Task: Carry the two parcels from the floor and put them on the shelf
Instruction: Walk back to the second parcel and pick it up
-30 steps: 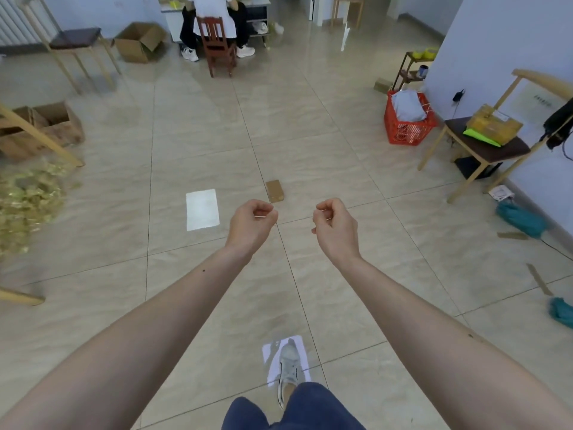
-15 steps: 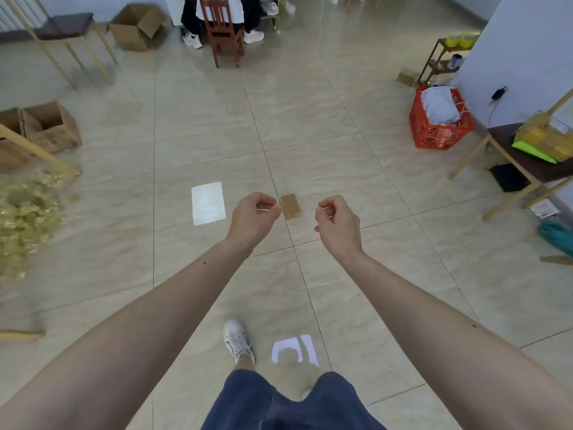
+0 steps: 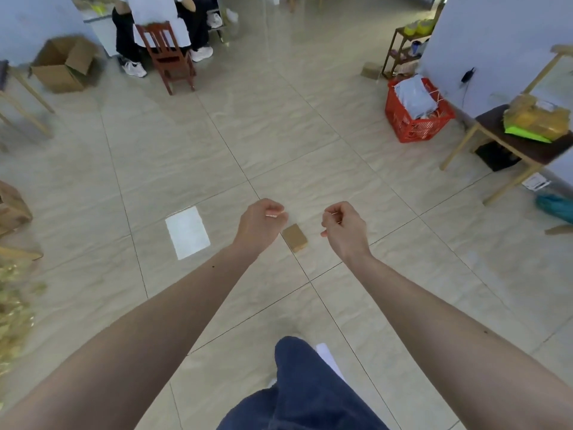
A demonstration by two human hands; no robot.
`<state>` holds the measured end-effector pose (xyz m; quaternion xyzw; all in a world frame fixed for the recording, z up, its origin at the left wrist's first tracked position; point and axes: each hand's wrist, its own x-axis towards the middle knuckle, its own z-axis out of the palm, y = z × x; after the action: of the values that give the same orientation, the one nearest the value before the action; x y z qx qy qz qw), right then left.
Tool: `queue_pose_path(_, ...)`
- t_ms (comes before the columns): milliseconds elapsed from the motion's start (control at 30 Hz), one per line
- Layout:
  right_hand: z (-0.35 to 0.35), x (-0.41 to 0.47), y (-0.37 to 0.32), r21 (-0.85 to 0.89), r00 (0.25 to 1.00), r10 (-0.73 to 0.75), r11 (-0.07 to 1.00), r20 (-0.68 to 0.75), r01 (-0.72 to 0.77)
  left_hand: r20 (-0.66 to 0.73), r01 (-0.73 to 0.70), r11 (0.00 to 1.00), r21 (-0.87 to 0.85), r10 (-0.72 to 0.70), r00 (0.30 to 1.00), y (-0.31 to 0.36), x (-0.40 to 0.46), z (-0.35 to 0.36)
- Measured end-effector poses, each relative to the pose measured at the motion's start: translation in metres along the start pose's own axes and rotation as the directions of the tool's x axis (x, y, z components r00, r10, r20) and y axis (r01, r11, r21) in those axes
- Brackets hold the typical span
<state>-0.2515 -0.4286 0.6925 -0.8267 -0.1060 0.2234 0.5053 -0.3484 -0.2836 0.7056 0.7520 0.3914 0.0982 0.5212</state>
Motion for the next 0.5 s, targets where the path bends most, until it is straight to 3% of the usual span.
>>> queue_pose_path(500, 0.068, 0.177, -0.081, 0.013, 0.982, 0.130, 0.991, -0.135, -0.130, 0.257, -0.092, 0.993, 0.071, 0.071, 0.964, 0.046, 0.242, -0.034)
